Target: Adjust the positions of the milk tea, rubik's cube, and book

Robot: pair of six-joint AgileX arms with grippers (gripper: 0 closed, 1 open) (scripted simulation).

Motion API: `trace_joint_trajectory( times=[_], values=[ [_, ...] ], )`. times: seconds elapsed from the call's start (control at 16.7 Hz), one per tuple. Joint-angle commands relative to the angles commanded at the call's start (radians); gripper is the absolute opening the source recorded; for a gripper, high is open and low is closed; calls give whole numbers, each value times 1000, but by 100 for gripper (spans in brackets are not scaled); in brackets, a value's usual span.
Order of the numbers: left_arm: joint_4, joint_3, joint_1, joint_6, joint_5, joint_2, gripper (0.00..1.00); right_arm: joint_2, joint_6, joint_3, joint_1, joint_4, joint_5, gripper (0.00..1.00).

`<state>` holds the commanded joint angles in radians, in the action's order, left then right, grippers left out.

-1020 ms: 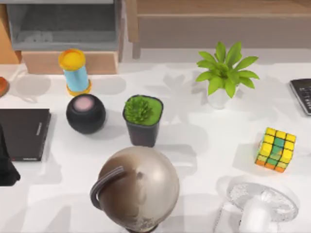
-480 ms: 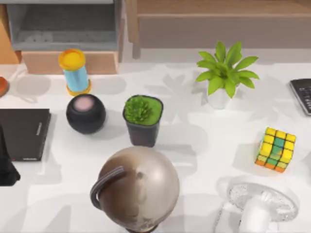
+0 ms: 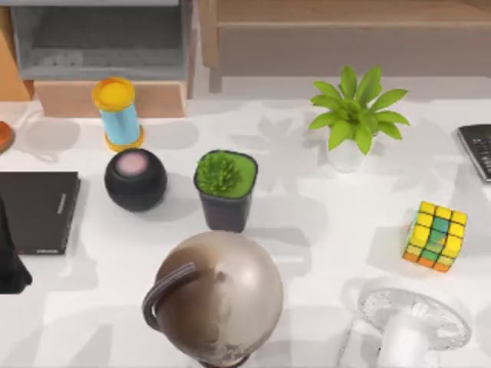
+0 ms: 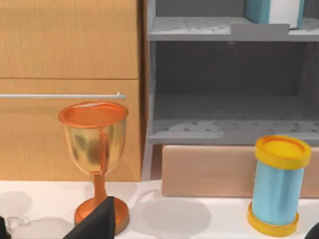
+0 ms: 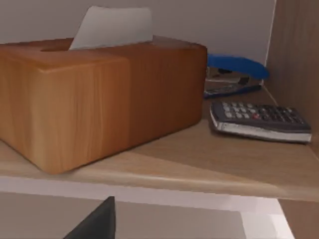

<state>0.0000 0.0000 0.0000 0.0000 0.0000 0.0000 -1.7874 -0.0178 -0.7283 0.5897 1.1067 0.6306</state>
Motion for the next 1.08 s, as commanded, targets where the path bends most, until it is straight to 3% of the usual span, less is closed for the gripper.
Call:
trace_joint_trajectory(
  times=[0.24,0.48,0.84,1.08],
  values=[
    [0,0,0,0,0,0,100,23,18,-187,-119,-377,-45,100],
    [0,0,0,0,0,0,100,40,100,-368,-290,-880,-134,100],
    [0,0,0,0,0,0,100,30,340,-554,-579,-1647,-342,100],
    [0,0,0,0,0,0,100,-2,536,-619,-752,-2005,-496,100]
  ],
)
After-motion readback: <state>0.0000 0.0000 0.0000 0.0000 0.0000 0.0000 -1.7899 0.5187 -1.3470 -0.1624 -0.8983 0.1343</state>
